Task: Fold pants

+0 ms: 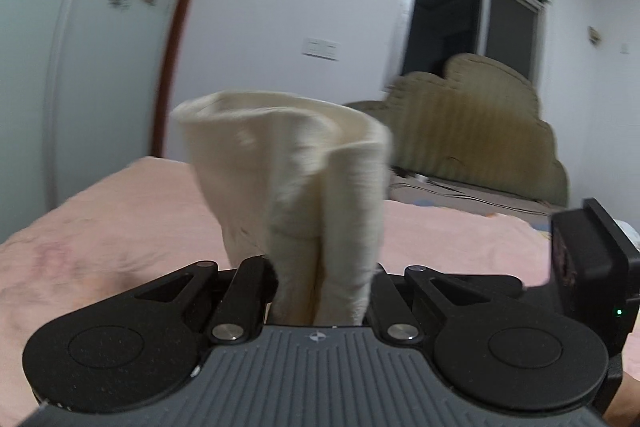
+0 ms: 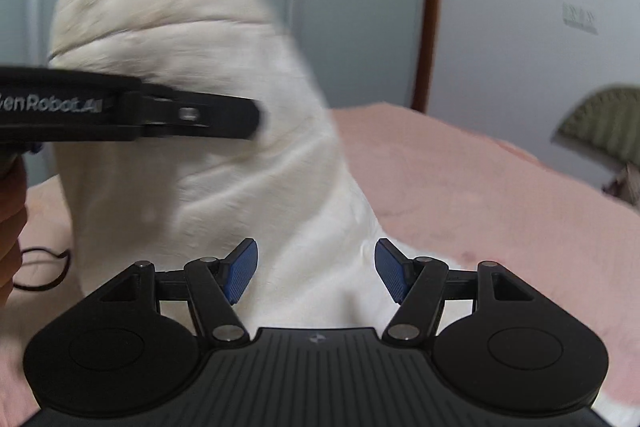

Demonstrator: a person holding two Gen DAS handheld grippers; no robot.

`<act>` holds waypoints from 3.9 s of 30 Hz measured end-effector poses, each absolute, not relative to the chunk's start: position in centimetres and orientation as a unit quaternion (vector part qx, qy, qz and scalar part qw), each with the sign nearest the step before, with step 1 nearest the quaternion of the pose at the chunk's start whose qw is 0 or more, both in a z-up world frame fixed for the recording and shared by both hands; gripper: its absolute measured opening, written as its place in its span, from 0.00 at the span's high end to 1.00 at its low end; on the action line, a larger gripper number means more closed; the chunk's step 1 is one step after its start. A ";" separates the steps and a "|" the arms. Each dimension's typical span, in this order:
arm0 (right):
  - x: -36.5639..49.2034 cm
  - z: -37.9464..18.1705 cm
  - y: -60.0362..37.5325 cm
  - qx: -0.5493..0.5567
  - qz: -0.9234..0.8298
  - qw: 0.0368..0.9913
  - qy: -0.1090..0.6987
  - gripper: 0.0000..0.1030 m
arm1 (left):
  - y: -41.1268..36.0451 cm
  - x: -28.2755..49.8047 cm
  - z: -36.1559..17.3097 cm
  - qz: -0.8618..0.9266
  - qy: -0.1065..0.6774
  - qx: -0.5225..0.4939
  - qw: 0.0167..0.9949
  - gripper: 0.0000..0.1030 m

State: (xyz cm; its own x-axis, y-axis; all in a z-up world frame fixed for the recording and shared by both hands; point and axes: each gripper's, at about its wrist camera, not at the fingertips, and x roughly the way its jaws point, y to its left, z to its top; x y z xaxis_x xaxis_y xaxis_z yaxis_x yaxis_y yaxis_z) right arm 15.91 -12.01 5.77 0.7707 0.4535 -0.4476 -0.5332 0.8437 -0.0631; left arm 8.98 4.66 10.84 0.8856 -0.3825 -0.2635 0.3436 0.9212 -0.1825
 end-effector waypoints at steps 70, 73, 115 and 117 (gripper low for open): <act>3.8 -0.3 -42.8 0.516 0.154 0.804 0.253 0.13 | -19.4 6.8 0.7 -0.352 0.228 0.096 0.903 0.71; 4.7 1.2 -41.0 0.451 0.131 0.842 0.266 0.54 | -18.9 6.6 0.9 -0.328 0.218 0.109 0.912 0.53; 7.1 8.7 -36.8 0.343 0.131 0.900 0.237 0.89 | -1.8 -1.0 1.3 -0.081 0.122 0.235 0.961 0.07; 5.9 6.9 -38.4 0.364 0.119 0.890 0.246 0.87 | -1.4 -1.0 1.1 -0.084 0.133 0.250 0.955 0.06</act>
